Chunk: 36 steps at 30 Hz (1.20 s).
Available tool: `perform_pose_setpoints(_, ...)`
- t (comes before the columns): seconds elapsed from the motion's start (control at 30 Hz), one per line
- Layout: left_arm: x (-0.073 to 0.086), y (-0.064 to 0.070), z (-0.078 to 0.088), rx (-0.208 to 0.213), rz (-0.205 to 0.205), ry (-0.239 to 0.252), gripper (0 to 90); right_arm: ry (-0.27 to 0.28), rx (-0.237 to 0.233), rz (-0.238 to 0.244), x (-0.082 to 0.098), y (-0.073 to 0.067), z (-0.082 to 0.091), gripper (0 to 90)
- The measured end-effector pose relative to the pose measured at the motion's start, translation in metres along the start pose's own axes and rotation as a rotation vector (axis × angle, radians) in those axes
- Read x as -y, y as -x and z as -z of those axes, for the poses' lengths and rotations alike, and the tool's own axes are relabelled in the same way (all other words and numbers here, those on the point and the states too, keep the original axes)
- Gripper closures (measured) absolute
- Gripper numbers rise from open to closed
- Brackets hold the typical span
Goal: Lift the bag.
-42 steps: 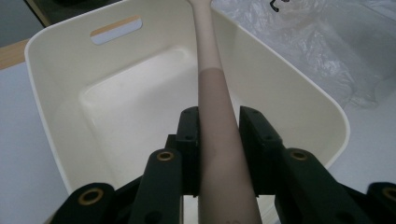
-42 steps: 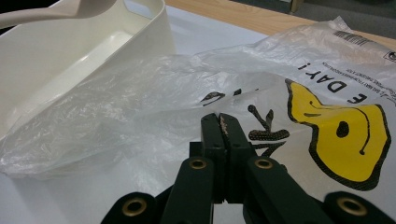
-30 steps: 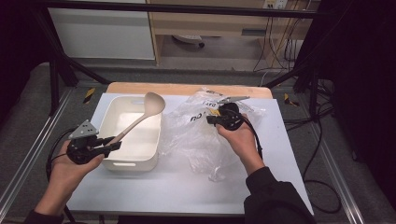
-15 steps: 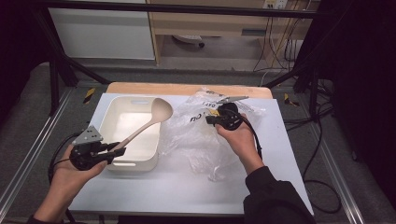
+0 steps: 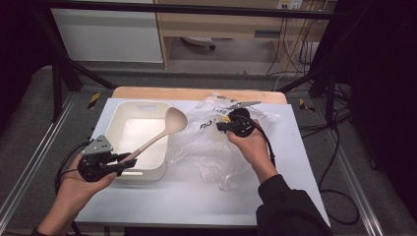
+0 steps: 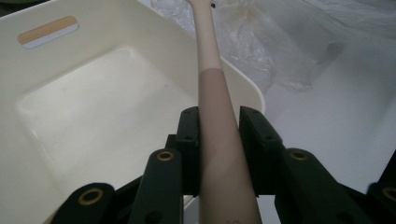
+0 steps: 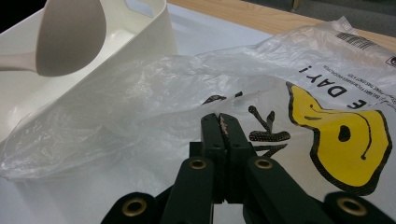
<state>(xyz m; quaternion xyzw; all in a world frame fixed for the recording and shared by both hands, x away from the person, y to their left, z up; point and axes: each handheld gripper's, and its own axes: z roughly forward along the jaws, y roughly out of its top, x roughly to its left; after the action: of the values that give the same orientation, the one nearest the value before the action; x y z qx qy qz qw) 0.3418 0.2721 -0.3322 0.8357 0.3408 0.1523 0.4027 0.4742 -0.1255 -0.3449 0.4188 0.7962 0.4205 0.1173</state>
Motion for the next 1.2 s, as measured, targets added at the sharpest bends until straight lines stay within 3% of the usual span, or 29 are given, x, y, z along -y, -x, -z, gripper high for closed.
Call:
perform_pose_setpoints(0.4, -0.005, 0.020, -0.006, 0.071, -0.052, -0.027, 69.4, 0.002, 0.002, -0.004, 0.001, 0.001, 0.001, 90.0)
perform_pose_setpoints(1.2, -0.008, 0.046, -0.027, 0.135, -0.136, -0.108, 69.3, 0.016, 0.000, 0.000, 0.001, 0.001, 0.004, 90.0)
